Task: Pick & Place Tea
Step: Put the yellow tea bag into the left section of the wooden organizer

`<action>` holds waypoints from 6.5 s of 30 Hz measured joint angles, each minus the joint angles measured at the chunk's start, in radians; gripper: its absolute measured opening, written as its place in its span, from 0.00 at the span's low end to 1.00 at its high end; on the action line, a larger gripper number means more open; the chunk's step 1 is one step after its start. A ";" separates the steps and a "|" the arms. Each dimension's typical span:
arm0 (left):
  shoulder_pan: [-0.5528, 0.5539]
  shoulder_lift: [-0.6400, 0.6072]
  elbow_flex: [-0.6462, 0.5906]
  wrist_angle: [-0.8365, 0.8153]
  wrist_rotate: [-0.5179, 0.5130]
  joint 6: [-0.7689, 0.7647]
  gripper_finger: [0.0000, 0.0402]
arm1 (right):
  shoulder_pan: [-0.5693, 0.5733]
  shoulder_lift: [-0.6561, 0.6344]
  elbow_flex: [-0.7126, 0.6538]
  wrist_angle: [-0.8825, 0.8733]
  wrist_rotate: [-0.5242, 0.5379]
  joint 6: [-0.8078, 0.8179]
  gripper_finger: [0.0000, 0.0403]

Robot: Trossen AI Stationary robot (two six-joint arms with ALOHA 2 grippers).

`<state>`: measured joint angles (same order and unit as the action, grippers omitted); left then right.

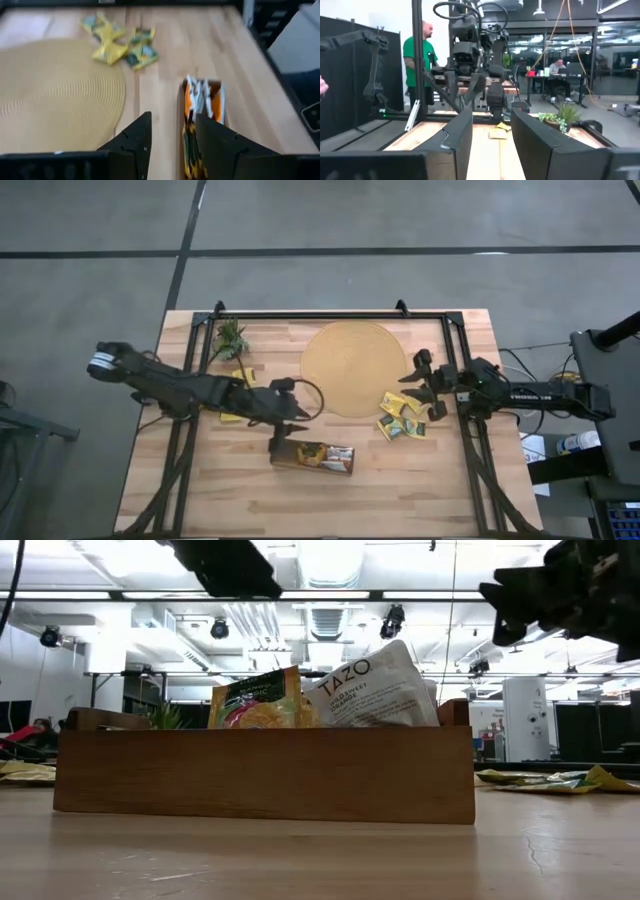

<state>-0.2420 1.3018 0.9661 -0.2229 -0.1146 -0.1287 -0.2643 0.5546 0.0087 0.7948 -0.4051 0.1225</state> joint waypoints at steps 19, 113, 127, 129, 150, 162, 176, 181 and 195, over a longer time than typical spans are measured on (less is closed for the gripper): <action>-0.001 -0.375 -0.473 0.439 -0.041 -0.003 0.36 | 0.262 -0.221 0.000 -0.193 0.173 -0.156 0.30; -0.348 -0.132 -0.389 -0.328 -0.363 -0.666 0.35 | 0.283 -0.448 0.001 -0.785 0.407 -0.332 0.31; -0.349 0.141 -0.104 -0.739 -0.336 -0.666 0.35 | 0.283 -0.448 0.001 -0.785 0.407 -0.332 0.30; -0.349 0.173 -0.090 -0.796 -0.306 -0.703 0.35 | 0.283 -0.448 0.001 -0.785 0.407 -0.332 0.29; -0.343 0.248 -0.120 -0.888 -0.284 -0.680 0.35 | 0.284 -0.448 0.001 -0.785 0.407 -0.332 0.32; -0.314 0.194 -0.270 -0.758 -0.314 -0.680 0.35 | 0.284 -0.448 0.001 -0.785 0.407 -0.332 0.28; -0.257 0.183 -0.382 -0.661 -0.311 -0.656 0.35 | 0.283 -0.448 0.001 -0.785 0.407 -0.332 0.30; -0.187 0.183 -0.397 -0.631 -0.288 -0.662 0.25 | 0.283 -0.448 0.001 -0.785 0.407 -0.332 0.31; -0.095 0.082 -0.314 -0.581 -0.271 -0.675 0.00 | 0.283 -0.448 0.001 -0.785 0.407 -0.332 0.31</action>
<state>-0.3371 1.3833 0.6522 -0.8038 -0.3856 -0.8036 0.0189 0.1068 0.0095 0.0101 0.0022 -0.2098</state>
